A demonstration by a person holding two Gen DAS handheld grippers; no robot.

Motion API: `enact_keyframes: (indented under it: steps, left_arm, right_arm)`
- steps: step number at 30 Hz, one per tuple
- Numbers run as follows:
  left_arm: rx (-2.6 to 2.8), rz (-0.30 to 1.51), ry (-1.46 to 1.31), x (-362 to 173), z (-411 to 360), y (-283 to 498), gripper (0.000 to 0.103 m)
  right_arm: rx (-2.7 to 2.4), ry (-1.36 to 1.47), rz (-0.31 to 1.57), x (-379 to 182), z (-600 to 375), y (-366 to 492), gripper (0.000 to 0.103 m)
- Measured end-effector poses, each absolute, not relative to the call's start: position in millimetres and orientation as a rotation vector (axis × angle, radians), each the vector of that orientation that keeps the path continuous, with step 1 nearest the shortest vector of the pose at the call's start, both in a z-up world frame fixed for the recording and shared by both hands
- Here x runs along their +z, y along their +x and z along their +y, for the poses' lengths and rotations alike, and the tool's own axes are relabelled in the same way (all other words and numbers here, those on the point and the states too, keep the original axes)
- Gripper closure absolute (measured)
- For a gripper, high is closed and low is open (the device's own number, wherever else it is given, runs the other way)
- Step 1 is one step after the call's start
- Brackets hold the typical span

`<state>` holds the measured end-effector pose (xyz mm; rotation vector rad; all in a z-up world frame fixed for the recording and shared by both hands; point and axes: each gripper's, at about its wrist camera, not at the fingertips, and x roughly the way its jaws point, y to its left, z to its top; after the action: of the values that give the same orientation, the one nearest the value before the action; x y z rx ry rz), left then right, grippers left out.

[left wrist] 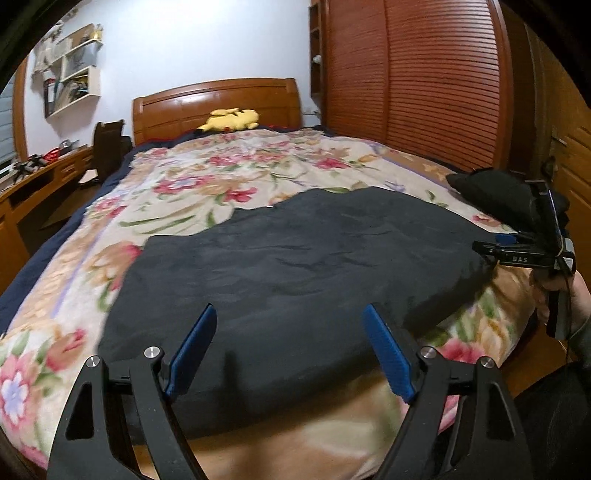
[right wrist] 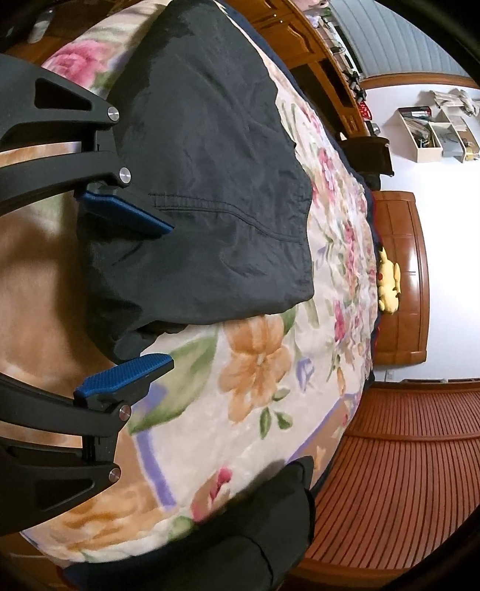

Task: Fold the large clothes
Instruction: 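Press the folded jacket flat with both open grippers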

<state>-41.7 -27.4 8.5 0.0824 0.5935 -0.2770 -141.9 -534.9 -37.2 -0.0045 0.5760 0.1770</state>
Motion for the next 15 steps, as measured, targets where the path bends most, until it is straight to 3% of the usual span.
enact_keyframes:
  steps: [15]
  left_arm:
    - [-0.326, 0.679, 0.142, -23.7, -79.4, -17.0, 0.020]
  right_arm:
    - [0.183, -0.012, 0.603, -40.9, -534.6, -136.9, 0.032]
